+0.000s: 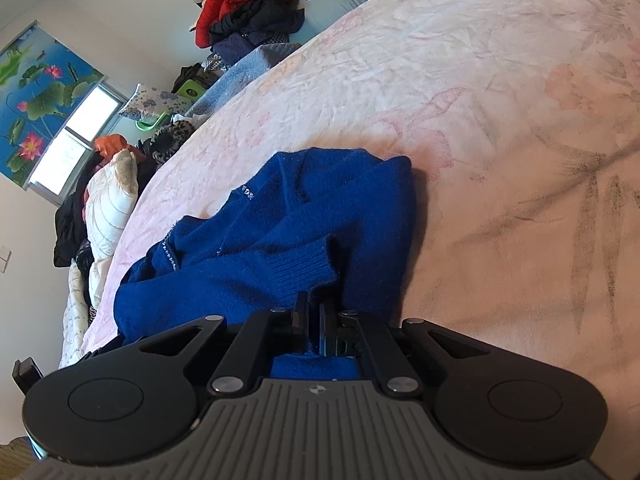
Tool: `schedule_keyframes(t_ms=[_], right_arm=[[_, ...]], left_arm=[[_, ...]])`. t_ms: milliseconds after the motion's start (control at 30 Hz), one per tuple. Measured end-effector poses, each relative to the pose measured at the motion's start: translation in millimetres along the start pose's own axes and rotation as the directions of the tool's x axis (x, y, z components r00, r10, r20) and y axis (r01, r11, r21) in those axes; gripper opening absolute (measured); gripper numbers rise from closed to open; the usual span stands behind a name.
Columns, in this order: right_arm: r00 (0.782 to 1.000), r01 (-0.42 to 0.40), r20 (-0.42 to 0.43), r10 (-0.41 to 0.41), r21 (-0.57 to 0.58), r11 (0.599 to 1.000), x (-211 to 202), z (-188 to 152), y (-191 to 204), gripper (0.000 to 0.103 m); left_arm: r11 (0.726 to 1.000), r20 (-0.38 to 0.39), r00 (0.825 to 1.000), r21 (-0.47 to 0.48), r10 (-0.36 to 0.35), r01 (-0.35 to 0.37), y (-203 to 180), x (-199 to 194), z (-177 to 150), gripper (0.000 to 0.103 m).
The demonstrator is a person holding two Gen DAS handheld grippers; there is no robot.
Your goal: Fold small clothes
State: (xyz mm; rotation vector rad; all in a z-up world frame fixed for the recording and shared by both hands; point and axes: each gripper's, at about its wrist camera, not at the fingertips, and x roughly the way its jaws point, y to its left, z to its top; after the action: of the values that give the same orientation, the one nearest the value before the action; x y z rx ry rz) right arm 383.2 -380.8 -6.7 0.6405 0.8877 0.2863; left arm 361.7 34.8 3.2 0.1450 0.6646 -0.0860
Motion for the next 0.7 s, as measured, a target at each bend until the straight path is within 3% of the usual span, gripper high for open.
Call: schedule_keyframes(t_ms=[33, 233, 300, 467, 567, 600, 700], right_arm=[[1.0, 0.001, 0.0, -0.001, 0.002, 1.0, 0, 0, 0, 0.006], [0.997, -0.078, -0.002, 0.078, 0.063, 0.995, -7, 6, -7, 0.033], [0.996, -0.087, 0.005, 0.087, 0.083, 0.993, -10, 10, -8, 0.034], [0.981, -0.017, 0.195, 0.023, -0.031, 0.999, -37, 20, 18, 0.033], [0.984, -0.117, 0.128, 0.123, -0.053, 0.992, -22, 27, 38, 0.039], [0.987, -0.123, 0.097, 0.129, -0.068, 0.99, -14, 27, 45, 0.047], [0.998, -0.065, 0.016, 0.067, -0.106, 0.992, 16, 26, 56, 0.049]], left_arm=[[1.0, 0.0, 1.0, -0.002, -0.002, 0.002, 0, 0, 0, 0.089], [0.999, 0.018, 0.999, -0.039, -0.037, 0.038, 14, -13, 5, 0.089], [0.996, 0.042, 0.998, -0.075, -0.054, 0.057, 23, -19, 10, 0.089], [0.989, 0.113, 0.99, -0.114, -0.086, 0.099, 28, -25, 29, 0.089], [0.992, 0.042, 0.995, -0.087, -0.086, 0.089, 16, 1, 43, 0.089], [0.992, 0.016, 0.996, -0.092, -0.084, 0.085, 12, 10, 47, 0.089], [0.995, -0.034, 0.997, -0.083, -0.065, 0.062, 3, 35, 52, 0.089]])
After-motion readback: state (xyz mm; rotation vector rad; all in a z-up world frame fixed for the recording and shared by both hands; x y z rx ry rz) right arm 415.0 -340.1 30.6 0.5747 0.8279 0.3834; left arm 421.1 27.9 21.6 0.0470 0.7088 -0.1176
